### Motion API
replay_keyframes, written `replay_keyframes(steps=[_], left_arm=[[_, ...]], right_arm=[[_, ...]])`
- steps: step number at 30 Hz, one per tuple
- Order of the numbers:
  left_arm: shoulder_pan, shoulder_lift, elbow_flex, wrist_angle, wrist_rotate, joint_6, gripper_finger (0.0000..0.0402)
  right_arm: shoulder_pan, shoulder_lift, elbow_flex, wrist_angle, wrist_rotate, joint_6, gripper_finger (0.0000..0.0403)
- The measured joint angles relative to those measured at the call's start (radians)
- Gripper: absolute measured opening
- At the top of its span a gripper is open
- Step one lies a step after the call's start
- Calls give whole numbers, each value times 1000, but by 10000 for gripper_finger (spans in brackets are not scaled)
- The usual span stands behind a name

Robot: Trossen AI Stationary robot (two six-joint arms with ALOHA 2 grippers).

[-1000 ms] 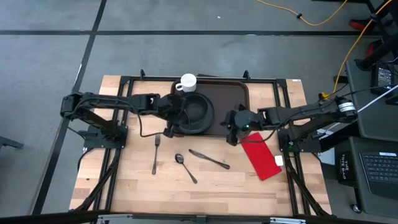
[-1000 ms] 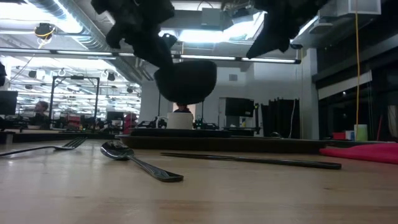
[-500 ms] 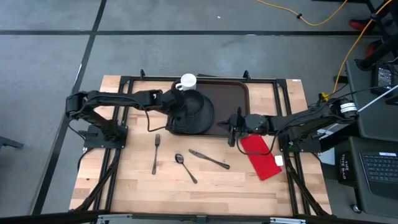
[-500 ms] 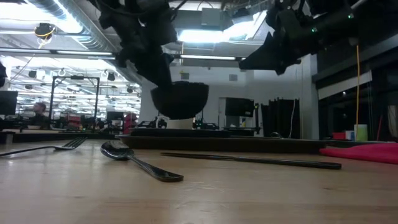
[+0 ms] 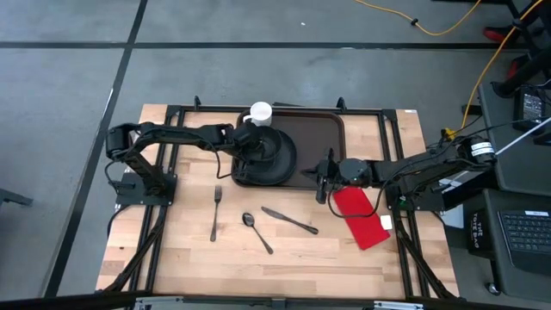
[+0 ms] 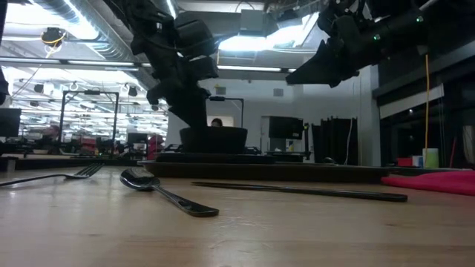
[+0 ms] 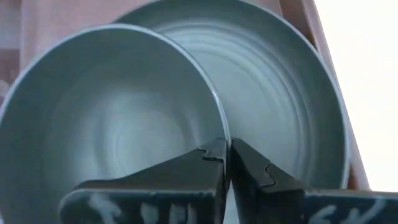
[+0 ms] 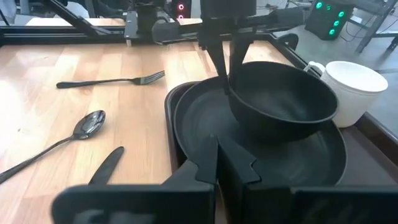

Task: Set up tray
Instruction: Put the black bowl on top of the black plate on the brown serving tray

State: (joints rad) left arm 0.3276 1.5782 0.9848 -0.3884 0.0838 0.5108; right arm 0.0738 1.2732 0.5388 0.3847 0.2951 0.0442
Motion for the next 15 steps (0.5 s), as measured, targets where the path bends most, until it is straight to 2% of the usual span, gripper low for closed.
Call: replay_keyframes(steps=[6, 15], left_arm=[[0, -1, 0, 8, 0, 6, 3], [0, -1, 0, 6, -1, -1, 15]], right_arm=[[0, 0, 0, -8, 24, 3, 27], [0, 0, 0, -8, 26, 6, 11]])
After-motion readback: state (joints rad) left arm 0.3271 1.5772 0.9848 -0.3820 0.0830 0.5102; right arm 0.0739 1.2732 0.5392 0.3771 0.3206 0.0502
